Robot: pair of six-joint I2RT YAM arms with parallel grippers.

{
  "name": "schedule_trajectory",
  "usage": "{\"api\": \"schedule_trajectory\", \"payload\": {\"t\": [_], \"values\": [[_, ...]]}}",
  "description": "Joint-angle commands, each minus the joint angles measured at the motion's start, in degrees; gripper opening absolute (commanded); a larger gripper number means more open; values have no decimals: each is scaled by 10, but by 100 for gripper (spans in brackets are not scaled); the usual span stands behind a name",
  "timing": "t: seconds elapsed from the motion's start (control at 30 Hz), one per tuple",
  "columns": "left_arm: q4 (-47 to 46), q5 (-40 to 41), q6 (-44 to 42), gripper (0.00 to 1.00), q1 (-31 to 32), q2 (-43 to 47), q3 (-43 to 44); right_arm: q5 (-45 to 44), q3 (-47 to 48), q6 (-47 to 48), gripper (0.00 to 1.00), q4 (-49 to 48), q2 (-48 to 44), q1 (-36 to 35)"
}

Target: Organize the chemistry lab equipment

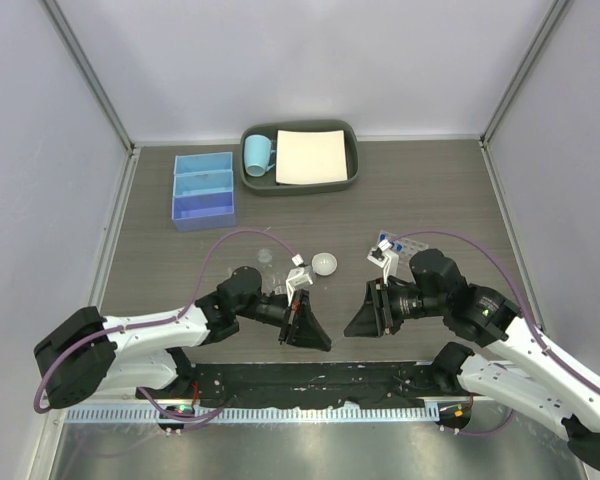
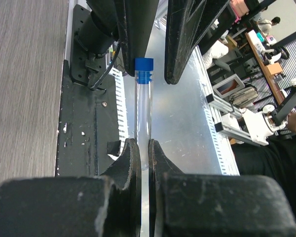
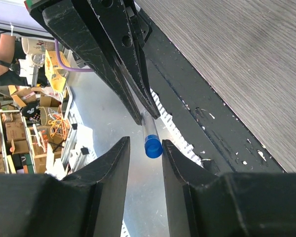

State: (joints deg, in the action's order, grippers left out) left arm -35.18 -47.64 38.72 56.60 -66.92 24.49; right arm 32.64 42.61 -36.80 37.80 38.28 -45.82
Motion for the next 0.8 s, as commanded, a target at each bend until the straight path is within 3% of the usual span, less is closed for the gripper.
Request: {"api": "schedule_trajectory", "payload": {"t": [0.0, 0.4, 0.53, 0.6, 0.7, 0.73, 0.77], "values": [[-35, -11, 4, 0, -5, 0, -1, 5, 14, -9, 38, -30, 3, -8], [-41, -14, 9, 0, -9, 0, -2, -3, 15, -13, 29, -41, 9, -17], [-42, -14, 11, 3, -9, -1, -1, -7, 19, -13, 21, -41, 12, -19], [-32, -4, 13, 14, -10, -1, -1, -13, 24, -10, 17, -36, 12, -19], [23, 36, 3, 44, -10, 12, 13, -35, 35, 1, 16, -20, 18, -19], [42, 49, -1, 60, -10, 19, 24, -42, 42, 6, 15, -8, 21, -19], [68, 64, -7, 64, -10, 34, 34, -53, 47, 10, 15, 1, 24, -19]]}}
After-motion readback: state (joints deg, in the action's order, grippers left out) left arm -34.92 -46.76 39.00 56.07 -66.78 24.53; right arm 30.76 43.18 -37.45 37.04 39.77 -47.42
